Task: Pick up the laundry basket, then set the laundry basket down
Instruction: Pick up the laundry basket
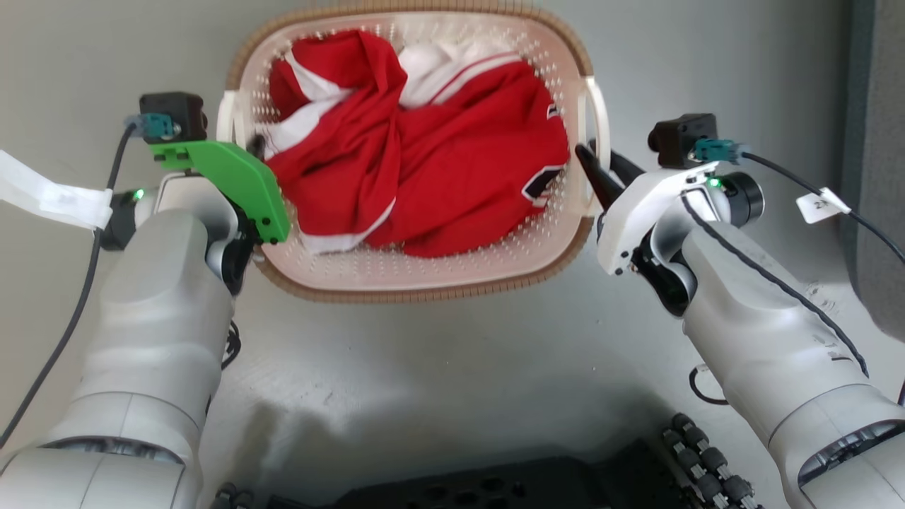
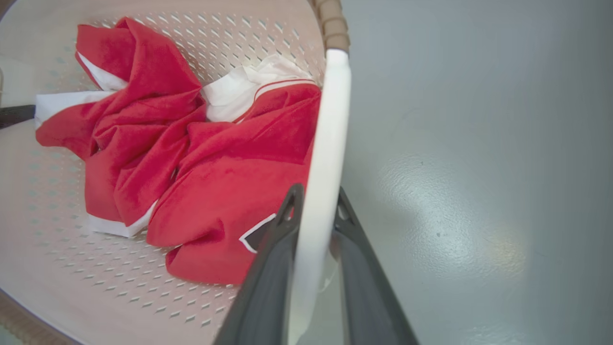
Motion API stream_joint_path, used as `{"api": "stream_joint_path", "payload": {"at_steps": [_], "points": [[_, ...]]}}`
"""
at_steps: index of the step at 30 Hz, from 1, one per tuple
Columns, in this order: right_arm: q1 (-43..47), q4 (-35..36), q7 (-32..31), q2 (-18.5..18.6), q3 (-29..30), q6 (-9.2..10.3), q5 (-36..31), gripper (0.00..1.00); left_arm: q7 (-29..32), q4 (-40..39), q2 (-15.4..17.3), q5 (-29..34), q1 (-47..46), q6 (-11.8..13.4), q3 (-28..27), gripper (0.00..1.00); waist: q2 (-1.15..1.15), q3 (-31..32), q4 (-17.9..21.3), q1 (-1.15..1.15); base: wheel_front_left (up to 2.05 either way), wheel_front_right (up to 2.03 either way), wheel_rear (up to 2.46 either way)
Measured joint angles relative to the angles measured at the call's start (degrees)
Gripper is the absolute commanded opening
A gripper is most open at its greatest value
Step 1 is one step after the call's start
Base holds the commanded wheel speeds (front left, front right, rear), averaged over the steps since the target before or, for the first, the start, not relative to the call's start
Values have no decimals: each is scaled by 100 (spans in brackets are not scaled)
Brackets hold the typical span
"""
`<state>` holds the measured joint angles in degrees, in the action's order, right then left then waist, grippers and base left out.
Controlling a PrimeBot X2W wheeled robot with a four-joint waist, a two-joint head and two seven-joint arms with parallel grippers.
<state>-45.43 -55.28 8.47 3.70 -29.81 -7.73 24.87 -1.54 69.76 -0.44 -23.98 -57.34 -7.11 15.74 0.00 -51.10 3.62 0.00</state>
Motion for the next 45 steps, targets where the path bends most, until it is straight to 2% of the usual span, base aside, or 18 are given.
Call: {"api": "stream_joint_path", "payload": {"at_steps": [16,29,45], "points": [[7,-559,-955,-48,-393,-35,448,0,851,263,-68,-564,496,-45,-60,0,0,972,13,0,0,0,0],[327,-858,-1612,-125,-556,-35,940,0,1753,12,-35,-1386,1190,-35,309,0,0,2028,76,0,0,0,0],[733,-938,-2092,-147,-723,-34,1355,0,2450,-81,19,-1822,1679,13,514,0,0,3280,112,0,0,0,0]]}}
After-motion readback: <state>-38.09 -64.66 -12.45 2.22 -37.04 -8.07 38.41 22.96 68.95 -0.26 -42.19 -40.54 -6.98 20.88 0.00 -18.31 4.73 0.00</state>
